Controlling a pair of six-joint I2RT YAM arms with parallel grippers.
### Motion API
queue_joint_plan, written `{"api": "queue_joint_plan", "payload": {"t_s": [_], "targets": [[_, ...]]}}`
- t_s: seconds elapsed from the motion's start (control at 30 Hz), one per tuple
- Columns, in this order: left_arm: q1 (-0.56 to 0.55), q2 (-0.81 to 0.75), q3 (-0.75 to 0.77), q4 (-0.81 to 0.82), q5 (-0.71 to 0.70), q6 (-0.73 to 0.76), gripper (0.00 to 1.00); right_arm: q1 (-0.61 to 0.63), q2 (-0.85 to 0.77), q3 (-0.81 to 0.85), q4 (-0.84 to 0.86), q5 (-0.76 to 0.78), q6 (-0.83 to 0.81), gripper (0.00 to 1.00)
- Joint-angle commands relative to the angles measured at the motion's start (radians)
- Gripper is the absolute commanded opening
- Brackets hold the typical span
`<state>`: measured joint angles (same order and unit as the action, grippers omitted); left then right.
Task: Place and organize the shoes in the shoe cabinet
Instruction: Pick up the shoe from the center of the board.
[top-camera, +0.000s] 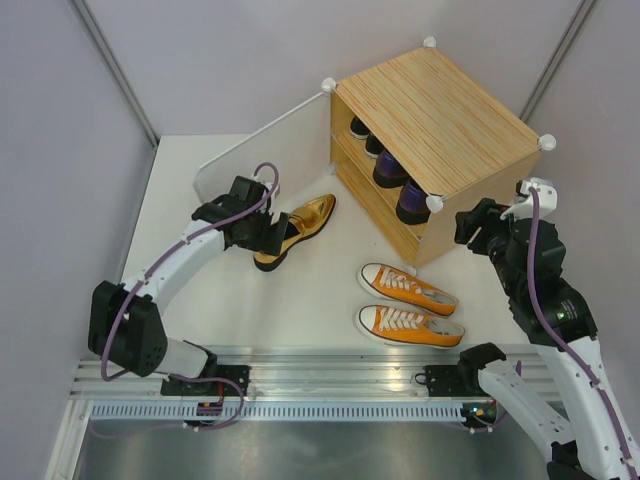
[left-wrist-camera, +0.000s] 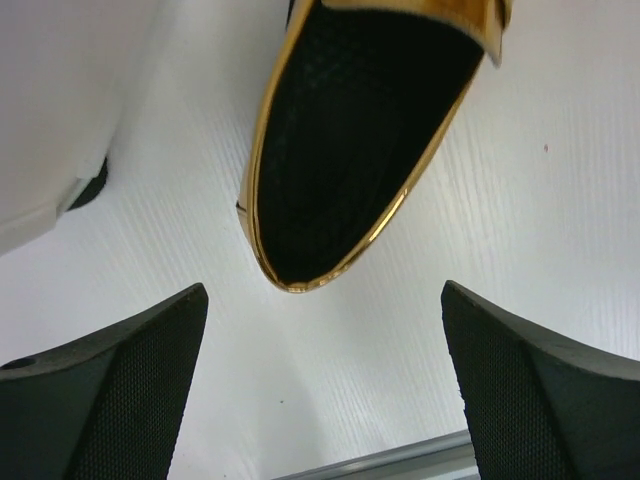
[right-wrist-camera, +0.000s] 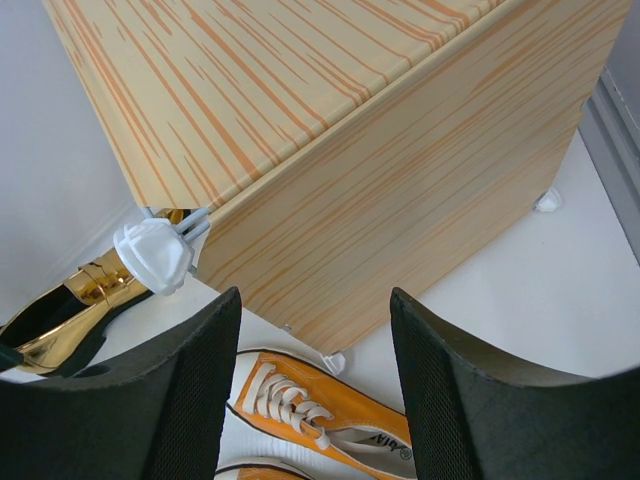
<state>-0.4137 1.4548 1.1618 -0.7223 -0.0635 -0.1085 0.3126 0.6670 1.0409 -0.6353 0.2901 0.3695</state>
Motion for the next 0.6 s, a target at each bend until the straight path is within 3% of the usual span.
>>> {"api": "queue_joint_plan", "payload": {"t_s": [0.0,0.13,0.57], "targets": [[0.0,-0.115,-0.098,0.118,0.096,0.107,1.0,0.013,-0.01,-0.007,0.034,0.017,-0.015,0.66],[0.0,-0.108,-0.132,0.173,0.134,0.142,1.0,0.013,-0.009,-0.01,0.036,0.015,-0.012,0.66],[0.0,0.101,-0.077,0.219,0.053,0.251,1.0,0.031,-0.027,-0.015,0.036,0.043,-0.024,0.67]]}}
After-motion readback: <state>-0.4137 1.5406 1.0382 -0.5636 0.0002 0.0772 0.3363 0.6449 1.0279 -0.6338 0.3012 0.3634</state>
